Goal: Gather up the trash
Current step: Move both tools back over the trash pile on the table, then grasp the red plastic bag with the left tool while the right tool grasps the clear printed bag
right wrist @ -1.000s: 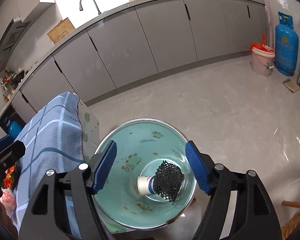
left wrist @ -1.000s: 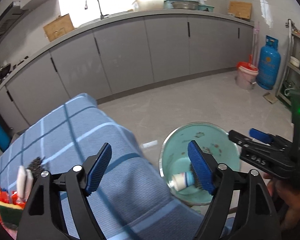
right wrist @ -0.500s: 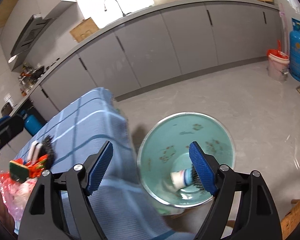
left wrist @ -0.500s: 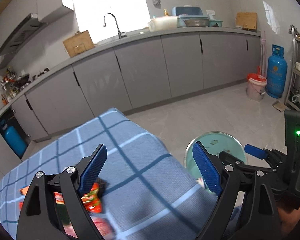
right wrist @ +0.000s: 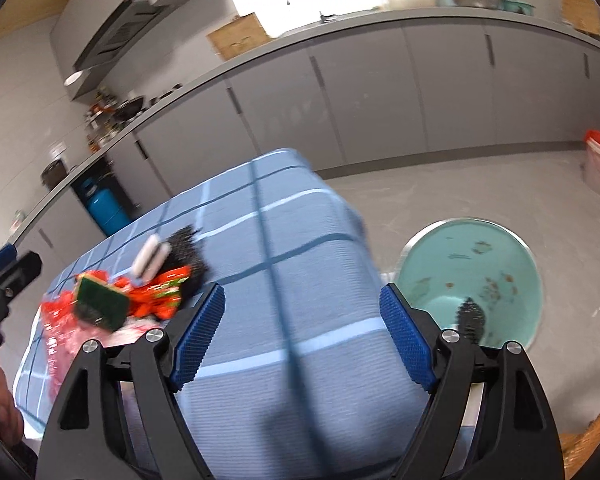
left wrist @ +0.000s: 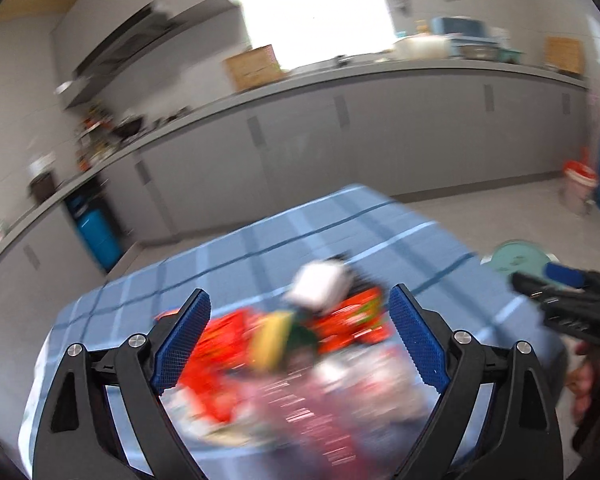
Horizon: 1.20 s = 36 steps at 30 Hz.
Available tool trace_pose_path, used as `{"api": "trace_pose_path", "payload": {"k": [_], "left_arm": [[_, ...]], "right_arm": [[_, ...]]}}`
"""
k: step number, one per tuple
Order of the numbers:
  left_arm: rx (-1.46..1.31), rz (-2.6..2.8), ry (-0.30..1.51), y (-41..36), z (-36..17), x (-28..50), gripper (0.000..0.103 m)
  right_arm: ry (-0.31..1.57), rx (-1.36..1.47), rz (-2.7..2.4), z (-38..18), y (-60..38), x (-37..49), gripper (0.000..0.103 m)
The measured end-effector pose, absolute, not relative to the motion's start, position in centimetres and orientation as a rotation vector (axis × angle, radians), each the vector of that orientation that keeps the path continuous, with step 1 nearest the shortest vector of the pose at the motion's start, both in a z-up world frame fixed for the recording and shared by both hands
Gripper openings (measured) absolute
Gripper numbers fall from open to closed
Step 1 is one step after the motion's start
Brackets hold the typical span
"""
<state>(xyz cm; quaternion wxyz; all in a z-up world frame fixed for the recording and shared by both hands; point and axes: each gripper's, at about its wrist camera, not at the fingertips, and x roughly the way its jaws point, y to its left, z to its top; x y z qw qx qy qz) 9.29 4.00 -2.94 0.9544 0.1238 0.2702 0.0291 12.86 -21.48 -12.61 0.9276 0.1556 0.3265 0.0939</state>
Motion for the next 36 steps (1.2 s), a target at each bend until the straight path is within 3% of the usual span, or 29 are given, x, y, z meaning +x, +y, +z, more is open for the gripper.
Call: {"api": "trace_pose_path", "payload": {"k": [3, 10, 22, 26, 28, 29, 30, 36], "left_arm": [[0.222, 0.16, 0.573, 8.2, -3.3, 9.3, 0.09], [0.103, 0.293, 0.697, 15.9, -6.4, 11.4, 0.09], [0.005, 0.223, 0.825, 16.5, -10.9, 14.4, 0.086], [-0.028, 0.178, 0.859, 16.9, -11.7, 14.5, 0.042], [-0.021, 0.168, 0.858, 16.8, -11.7, 14.3, 0.031], [-0.021, 0.165, 0.856, 16.8, -11.6, 14.3, 0.018], [-0.023, 0.16, 0.854, 16.8, -11.5, 14.1, 0.012], [-0.007, 0.17, 0.785, 17.3, -9.3, 12.9, 0.008]], "right_arm": [[0.662, 0.295, 0.23, -12.0, -19.2, 12.6, 0.086], [0.676, 0.229, 0.305, -11.3, -14.1, 12.8, 0.087], [0.73, 0.178, 0.334, -12.3, -10.9, 13.2, 0.091], [0.739, 0.173, 0.337, -12.6, -10.8, 13.4, 0.091], [0.74, 0.173, 0.339, -12.7, -10.6, 13.4, 0.091], [0.74, 0.172, 0.34, -12.6, -10.6, 13.4, 0.091], [0.739, 0.171, 0.34, -12.6, -10.5, 13.5, 0.091], [0.729, 0.168, 0.339, -12.3, -10.4, 13.4, 0.091]]}}
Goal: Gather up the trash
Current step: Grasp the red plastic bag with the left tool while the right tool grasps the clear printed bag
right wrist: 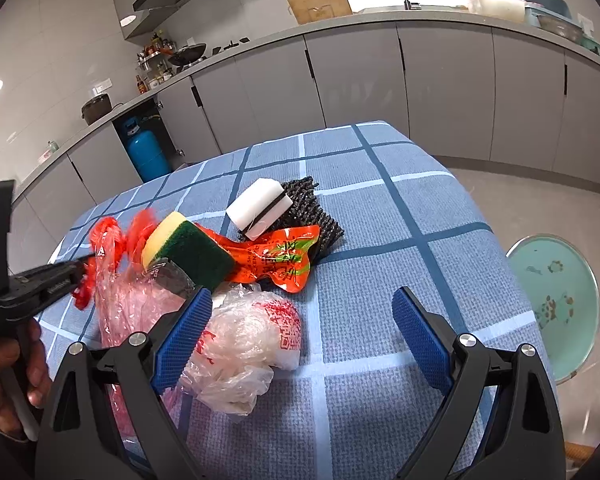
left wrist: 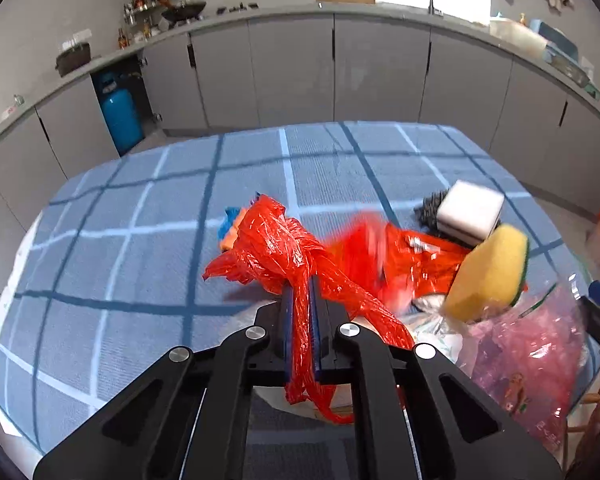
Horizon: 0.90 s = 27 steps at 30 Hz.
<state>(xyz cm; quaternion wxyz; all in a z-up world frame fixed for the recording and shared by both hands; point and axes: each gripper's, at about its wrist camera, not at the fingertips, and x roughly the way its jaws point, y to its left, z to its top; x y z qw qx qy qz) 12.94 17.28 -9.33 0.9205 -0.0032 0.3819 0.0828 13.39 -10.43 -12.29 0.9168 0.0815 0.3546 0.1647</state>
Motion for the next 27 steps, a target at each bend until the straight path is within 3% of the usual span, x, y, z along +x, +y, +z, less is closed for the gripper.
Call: {"api": "trace_pose_path", "payload": {"k": [9, 17, 22, 27], "left_arm": [[0.09, 0.24, 0.673, 17.1, -6.6, 11.9, 0.008], [0.112, 0.207, 0.682, 16.1, -7.1, 11.7, 0.008], [0.13, 0.199, 0.668, 15.5, -6.8, 11.5, 0.008], [0.153, 0.19, 0.631, 14.5, -5.6, 11.2, 0.008]], "right_arm": [[0.749, 0.143, 0.391, -12.4, -9.2, 13.1, 0.089], [0.85, 0.136, 0.475, -14.8, -7.6, 13.7, 0.069], [0.87, 0.148, 0.52, -15.4, -7.4, 13.8, 0.04], [0.804, 0.147, 0.523, -13.6, -8.3, 12.7, 0.031]]}}
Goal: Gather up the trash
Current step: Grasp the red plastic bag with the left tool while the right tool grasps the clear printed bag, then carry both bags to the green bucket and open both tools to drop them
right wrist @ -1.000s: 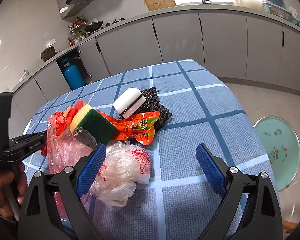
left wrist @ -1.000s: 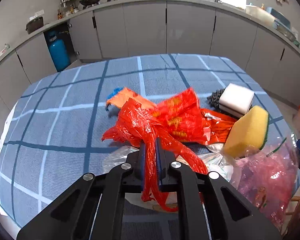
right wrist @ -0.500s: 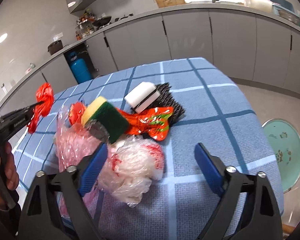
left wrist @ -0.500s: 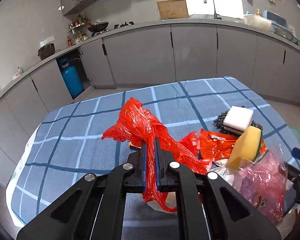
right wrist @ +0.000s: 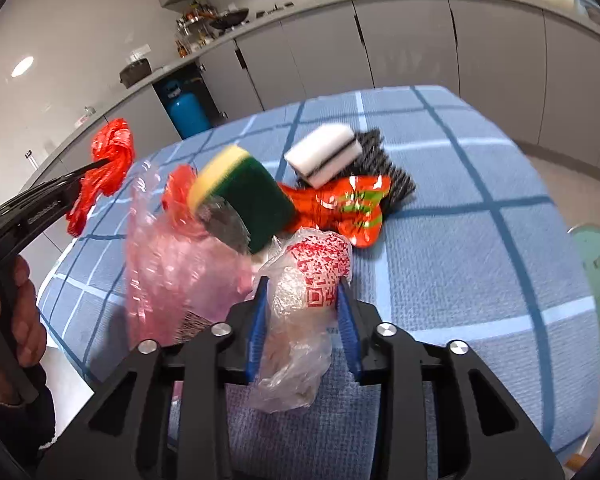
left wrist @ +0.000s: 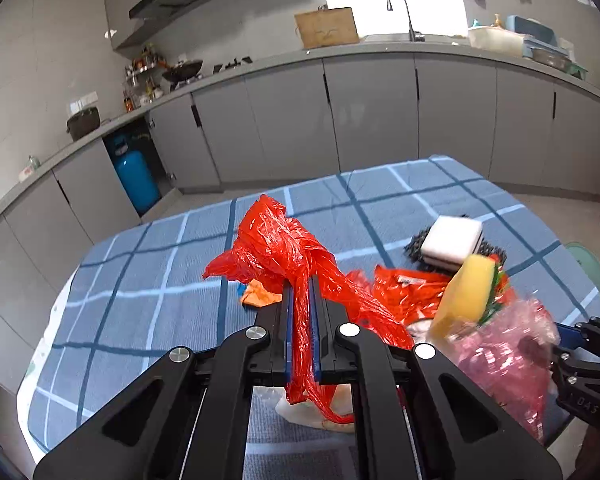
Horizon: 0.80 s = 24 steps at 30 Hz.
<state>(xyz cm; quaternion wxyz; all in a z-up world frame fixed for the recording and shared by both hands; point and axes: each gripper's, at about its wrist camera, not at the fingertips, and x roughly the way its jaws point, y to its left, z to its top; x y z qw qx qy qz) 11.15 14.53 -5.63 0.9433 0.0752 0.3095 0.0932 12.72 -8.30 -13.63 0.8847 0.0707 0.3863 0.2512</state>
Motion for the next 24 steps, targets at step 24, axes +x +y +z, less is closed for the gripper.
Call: {"api": "trace_pose_path", "payload": {"k": [24], "left_arm": [[0.272, -0.059, 0.508, 2.2, -2.1, 12.6, 0.008]], "right_arm": [[0.597, 0.189, 0.292, -8.4, -17.7, 12.0, 0.03]]}}
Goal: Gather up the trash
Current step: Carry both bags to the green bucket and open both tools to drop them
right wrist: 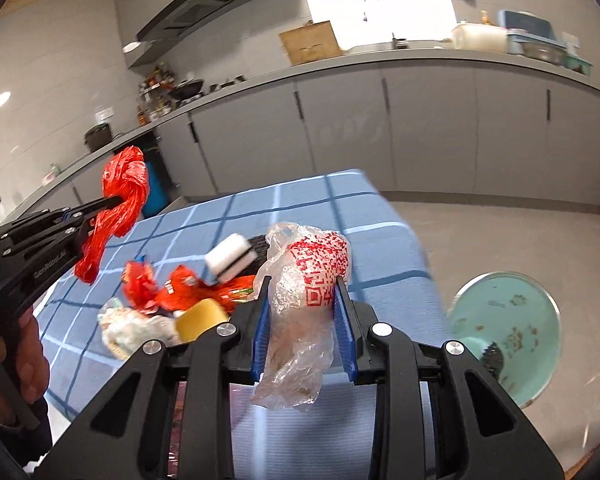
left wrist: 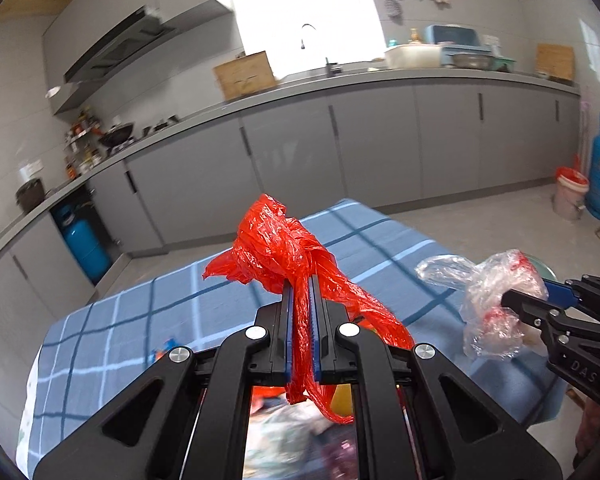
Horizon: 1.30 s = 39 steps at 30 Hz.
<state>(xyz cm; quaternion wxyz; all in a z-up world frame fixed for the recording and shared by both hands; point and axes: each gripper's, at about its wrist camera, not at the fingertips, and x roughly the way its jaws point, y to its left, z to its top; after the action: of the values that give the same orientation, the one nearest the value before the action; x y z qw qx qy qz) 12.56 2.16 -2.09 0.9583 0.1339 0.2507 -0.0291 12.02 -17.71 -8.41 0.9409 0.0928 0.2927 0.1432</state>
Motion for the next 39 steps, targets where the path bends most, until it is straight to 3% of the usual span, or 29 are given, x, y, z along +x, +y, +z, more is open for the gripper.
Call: {"api": "trace_pose_path", "payload": {"k": [22, 39], "left_arm": [[0.366, -0.33, 0.558, -13.3, -5.6, 14.6, 0.008], [0.381, -0.429, 0.65, -20.9, -10.2, 17.8, 0.008]], "right_arm": [[0.601, 0.291, 0.013, -11.8, -30.9, 12.7, 0.031], [0.669, 0.316, -0.135, -16.7, -38.0, 14.5, 0.031]]}}
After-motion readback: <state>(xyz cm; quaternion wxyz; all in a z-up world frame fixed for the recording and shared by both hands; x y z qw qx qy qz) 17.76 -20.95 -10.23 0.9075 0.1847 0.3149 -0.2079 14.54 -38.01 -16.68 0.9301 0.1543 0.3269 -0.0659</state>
